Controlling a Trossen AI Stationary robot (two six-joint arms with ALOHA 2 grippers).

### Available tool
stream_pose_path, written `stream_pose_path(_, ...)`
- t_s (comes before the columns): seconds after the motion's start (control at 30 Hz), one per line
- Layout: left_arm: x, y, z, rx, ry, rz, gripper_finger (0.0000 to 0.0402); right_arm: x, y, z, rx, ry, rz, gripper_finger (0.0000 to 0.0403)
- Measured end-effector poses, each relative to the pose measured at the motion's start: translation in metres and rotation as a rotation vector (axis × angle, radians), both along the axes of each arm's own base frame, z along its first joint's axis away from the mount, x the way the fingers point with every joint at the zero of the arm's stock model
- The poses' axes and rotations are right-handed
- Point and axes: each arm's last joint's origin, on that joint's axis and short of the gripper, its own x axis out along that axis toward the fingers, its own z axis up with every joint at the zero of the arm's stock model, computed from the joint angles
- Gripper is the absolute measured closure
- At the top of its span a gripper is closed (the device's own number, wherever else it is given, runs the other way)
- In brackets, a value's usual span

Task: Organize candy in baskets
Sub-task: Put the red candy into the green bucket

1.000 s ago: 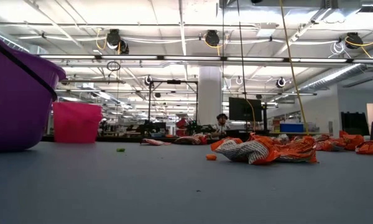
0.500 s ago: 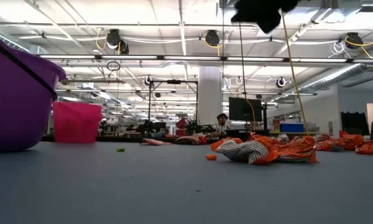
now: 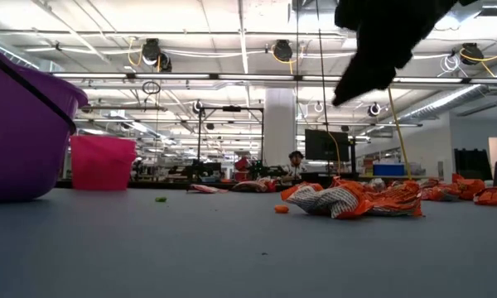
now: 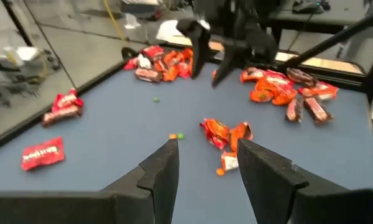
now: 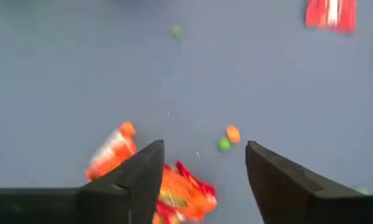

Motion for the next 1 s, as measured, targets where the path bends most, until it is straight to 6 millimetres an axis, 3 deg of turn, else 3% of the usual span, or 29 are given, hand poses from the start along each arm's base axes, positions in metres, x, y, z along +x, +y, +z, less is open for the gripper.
stream_pose_path(0.17,0.008,-0.008,-0.018,0.039,0.013,0.021,0.0233,0.013,-0.007,-0.026,0.021,0.099,-0.073,0.0160)
stream_pose_path(0.37,0.019,-0.016,-0.038,0.065,0.031,0.038,0.0233,0.024,-0.020,-0.054,0.115,0.214,-0.101,0.0170)
stream_pose_path(0.67,0.024,-0.013,-0.041,0.071,0.038,0.055,0.0233,0.038,-0.026,-0.078,0.246,0.261,-0.065,0.0200)
stream_pose_path(1.0,0.024,-0.014,-0.041,0.054,0.029,0.055,0.0233,0.043,-0.028,-0.096,0.290,0.322,-0.031,0.0208)
